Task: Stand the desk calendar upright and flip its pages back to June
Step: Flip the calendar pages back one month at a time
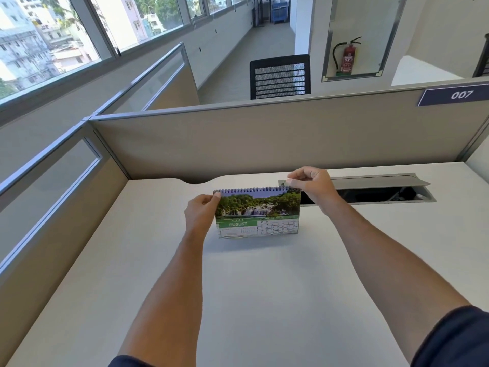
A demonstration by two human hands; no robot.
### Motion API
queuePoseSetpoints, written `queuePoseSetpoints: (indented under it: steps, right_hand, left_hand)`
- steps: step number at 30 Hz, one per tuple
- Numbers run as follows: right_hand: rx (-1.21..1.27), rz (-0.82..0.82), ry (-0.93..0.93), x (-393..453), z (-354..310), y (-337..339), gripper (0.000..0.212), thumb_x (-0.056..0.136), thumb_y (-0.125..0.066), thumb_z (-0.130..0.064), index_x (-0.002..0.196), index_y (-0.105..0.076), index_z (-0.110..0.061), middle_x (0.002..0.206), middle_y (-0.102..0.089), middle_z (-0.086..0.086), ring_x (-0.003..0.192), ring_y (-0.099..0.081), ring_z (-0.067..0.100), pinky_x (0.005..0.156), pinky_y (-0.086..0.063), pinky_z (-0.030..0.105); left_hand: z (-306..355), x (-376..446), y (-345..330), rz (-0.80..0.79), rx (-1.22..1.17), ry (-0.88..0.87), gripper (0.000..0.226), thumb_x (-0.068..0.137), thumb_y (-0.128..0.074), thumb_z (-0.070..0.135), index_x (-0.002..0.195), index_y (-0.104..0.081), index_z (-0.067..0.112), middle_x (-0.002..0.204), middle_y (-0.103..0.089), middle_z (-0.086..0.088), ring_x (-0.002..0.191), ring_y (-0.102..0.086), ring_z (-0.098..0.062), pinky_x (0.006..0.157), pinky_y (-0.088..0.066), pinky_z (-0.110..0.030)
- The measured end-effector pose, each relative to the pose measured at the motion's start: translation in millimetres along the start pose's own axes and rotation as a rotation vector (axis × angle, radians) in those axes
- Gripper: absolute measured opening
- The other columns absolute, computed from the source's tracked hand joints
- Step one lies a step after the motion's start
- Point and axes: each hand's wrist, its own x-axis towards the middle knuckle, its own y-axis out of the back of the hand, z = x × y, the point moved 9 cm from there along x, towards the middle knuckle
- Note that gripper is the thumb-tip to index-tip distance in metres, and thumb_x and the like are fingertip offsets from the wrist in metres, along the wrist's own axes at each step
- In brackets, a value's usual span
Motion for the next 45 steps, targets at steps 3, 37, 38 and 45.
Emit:
queuePoseSetpoints:
  steps: [3, 37, 38, 45]
  right_hand:
    - [-0.108, 0.121, -0.165, 2, 19, 10, 0.037, 0.08, -0.083, -0.042, 0.084, -0.077, -0.005, 0.087, -0.079, 0.01, 0.078, -0.067, 0.017, 0.083, -0.058, 0.042]
    - [0.168, 0.045, -0.132, 5, 1, -6, 0.036, 0.089, -0.066, 0.011, 0.123, -0.07, 0.0, 0.093, -0.07, 0.007, 0.085, -0.065, 0.018, 0.079, -0.056, 0.027]
    - [0.149, 0.045, -0.127, 6, 0, -7, 0.027, 0.092, -0.069, 0.004, 0.117, -0.073, -0.001, 0.096, -0.073, 0.007, 0.089, -0.066, 0.021, 0.086, -0.055, 0.032]
    - [0.028, 0.226, -0.148, 10, -2, 3, 0.02, 0.086, -0.082, -0.026, 0.073, -0.071, -0.015, 0.084, -0.079, 0.007, 0.073, -0.069, 0.02, 0.072, -0.054, 0.034]
  left_hand:
    - [6, -4, 0, 0.08, 0.086, -0.01, 0.036, 0.093, -0.068, 0.043, 0.104, -0.074, 0.01, 0.1, -0.077, -0.005, 0.094, -0.07, -0.025, 0.082, -0.053, -0.033]
    - [-6, -7, -5, 0.14, 0.079, 0.077, 0.032, 0.095, -0.066, 0.045, 0.083, -0.068, 0.015, 0.081, -0.068, 0.001, 0.08, -0.064, -0.024, 0.073, -0.053, -0.035]
    - [-6, -6, -5, 0.139, 0.078, 0.076, 0.032, 0.095, -0.066, 0.045, 0.083, -0.068, 0.015, 0.081, -0.068, 0.002, 0.079, -0.063, -0.023, 0.071, -0.052, -0.034]
    - [-8, -4, -5, 0.144, 0.088, 0.083, 0.031, 0.096, -0.066, 0.044, 0.081, -0.066, 0.017, 0.081, -0.068, 0.001, 0.07, -0.059, -0.013, 0.069, -0.052, -0.034]
